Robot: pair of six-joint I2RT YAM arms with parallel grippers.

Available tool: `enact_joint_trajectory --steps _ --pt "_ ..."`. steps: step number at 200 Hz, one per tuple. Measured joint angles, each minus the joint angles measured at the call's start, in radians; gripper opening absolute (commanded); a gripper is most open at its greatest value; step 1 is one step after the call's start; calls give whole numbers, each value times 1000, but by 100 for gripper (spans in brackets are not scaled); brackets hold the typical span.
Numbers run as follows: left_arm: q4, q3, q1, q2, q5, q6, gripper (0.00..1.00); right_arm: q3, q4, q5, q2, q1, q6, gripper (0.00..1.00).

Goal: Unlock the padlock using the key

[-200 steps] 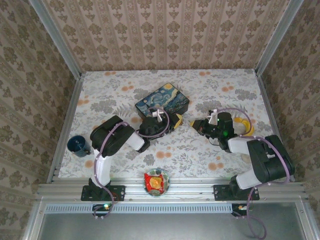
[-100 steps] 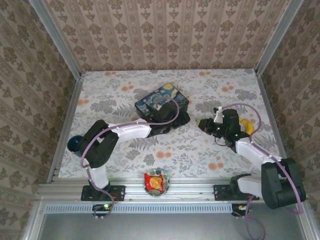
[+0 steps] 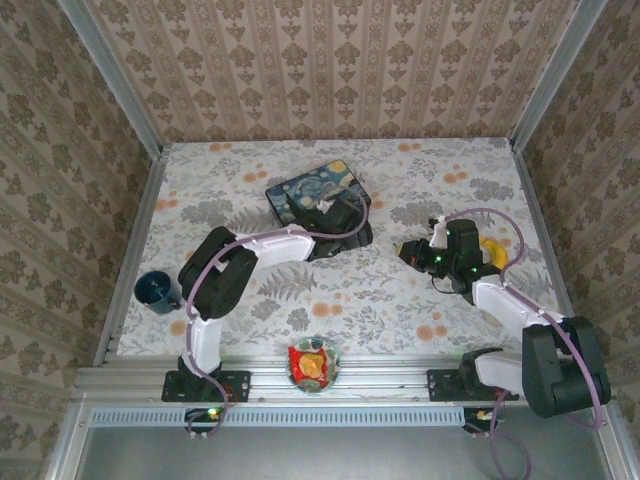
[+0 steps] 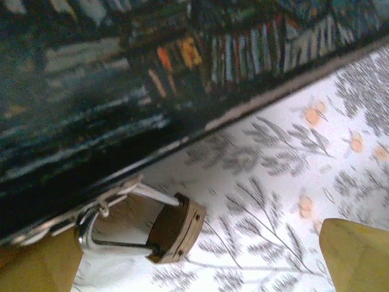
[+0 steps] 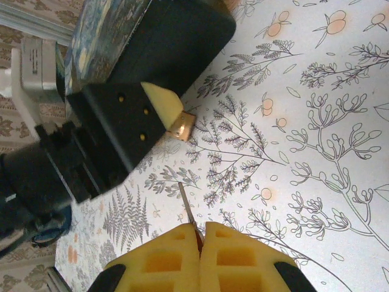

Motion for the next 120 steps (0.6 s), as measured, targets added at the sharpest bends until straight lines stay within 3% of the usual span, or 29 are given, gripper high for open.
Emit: enact_joint_trajectory --steps 31,67,120 --pt "-77 88 23 41 -46 50 100 0 1 -1 11 0 0 0" --pt "-216 217 -14 106 -149 29 97 0 2 -2 39 0 0 0" --pt "-357 229 -34 126 -294 -31 91 0 2 -5 43 0 -7 0"
